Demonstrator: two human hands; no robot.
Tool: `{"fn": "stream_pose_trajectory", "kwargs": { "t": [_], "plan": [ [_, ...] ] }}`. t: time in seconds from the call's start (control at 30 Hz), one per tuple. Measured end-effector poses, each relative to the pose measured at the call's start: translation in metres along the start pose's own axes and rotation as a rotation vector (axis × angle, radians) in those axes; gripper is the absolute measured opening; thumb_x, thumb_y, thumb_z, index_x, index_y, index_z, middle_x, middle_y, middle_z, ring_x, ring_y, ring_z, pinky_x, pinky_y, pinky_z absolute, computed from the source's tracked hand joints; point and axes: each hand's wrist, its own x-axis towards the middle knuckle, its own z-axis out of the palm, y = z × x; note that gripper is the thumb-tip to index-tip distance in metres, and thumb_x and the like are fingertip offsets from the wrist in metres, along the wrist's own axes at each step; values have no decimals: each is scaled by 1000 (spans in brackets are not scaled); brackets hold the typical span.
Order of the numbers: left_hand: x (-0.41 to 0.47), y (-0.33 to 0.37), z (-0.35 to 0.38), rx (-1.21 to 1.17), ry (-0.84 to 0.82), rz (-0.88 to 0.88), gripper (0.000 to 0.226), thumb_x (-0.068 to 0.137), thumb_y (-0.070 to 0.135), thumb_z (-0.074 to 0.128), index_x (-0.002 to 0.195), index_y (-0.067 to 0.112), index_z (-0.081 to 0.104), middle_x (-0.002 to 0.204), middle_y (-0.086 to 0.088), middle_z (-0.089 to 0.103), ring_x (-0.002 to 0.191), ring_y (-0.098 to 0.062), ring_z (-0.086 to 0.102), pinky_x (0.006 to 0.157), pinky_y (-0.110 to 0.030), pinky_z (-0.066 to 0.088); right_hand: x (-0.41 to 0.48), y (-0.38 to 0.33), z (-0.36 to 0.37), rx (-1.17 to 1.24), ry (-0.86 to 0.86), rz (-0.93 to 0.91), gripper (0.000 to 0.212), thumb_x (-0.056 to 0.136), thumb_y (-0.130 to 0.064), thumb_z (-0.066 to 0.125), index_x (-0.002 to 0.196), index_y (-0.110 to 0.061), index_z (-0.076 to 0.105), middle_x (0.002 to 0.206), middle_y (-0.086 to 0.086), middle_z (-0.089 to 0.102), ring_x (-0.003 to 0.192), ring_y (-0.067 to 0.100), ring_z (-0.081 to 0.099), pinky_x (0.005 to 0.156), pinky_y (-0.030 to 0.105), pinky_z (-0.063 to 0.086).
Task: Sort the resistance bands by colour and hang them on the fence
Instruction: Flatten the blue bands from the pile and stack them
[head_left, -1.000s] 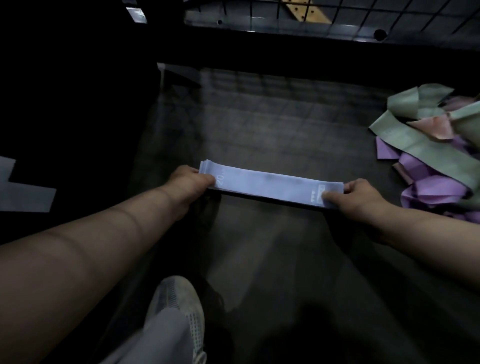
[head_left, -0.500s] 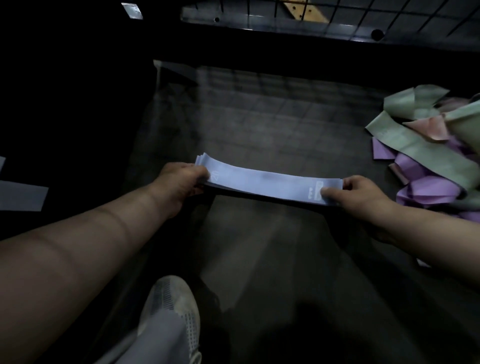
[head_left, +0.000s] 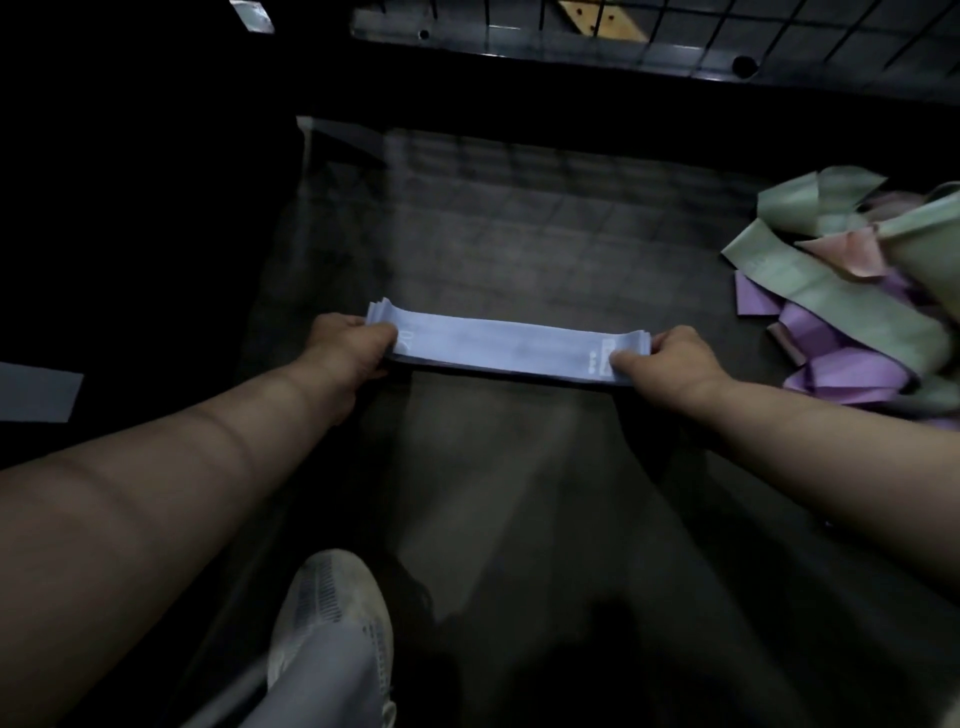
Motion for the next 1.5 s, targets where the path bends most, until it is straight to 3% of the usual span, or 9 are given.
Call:
{"fn": "stream_pose_trajectory", "kwargs": {
  "t": [0.13,0.27,0.33,0.6,0.67,0.87,1.2,1.3,1.5],
  "plan": [
    [0,2,2,-10,9,-10,19,90,1,56,74,11,59,76,-6,59,68,-18,58,62,-25,52,-16,-4,-2,-157,130,-31,72,82,-45,70,136,-6,41,140,18,40,129,38,41,107,42,35],
    [0,3,1,2,0,-10,19,91,2,55,74,11,60,76,-6,59,66,-16,57,58,-23,51,-37,-14,8,-473,216,-860,57,82,-29,72,132,-9,55,135,20,47,125,41,46,104,45,37],
    [0,2,1,2,3,-18,18,90,2,55,75,11,60,77,-7,60,67,-17,58,58,-23,51,-37,-17,21,-583,99,-999,51,79,-24,74,124,-5,62,129,22,55,115,43,54,97,47,44],
    [-7,0,-1,-40,7,73,14,87,8,59,99,7,67,92,-11,67,78,-23,64,72,-33,55,-47,-19,46,-753,-28,-960,53,101,-25,46,150,-9,32,155,12,24,139,31,27,109,40,32],
    [-13,1,3,-4,60,137,22,82,17,65,104,14,63,97,-7,66,85,-24,66,76,-37,58,-47,-17,44,-727,-9,-957,52,99,-24,50,148,-14,37,151,12,29,136,33,31,109,40,30],
    [-45,18,31,160,22,468,24,78,13,71,99,16,58,86,10,59,73,0,54,62,-9,43,-52,-19,42,-640,-41,-882,48,99,-30,46,145,-24,36,133,5,35,118,28,37,99,38,30],
    [-73,35,92,136,-179,405,34,64,28,69,95,18,60,82,5,66,75,-13,67,75,-40,61,-48,-10,28,-400,-214,-774,42,91,-27,46,129,-12,56,132,4,48,119,25,45,104,40,39],
    [-70,36,100,211,-143,445,28,74,18,73,99,15,61,83,8,64,74,-9,63,78,-37,59,-44,-2,19,-179,-269,-738,44,85,-26,45,124,-17,60,129,-3,54,115,15,54,103,34,45],
    [-67,27,117,396,-146,515,29,72,25,75,95,19,58,93,1,65,86,-17,63,77,-27,50,-42,22,16,139,77,-589,22,90,-3,57,111,-8,63,114,1,52,100,14,57,92,20,44]
  ]
}}
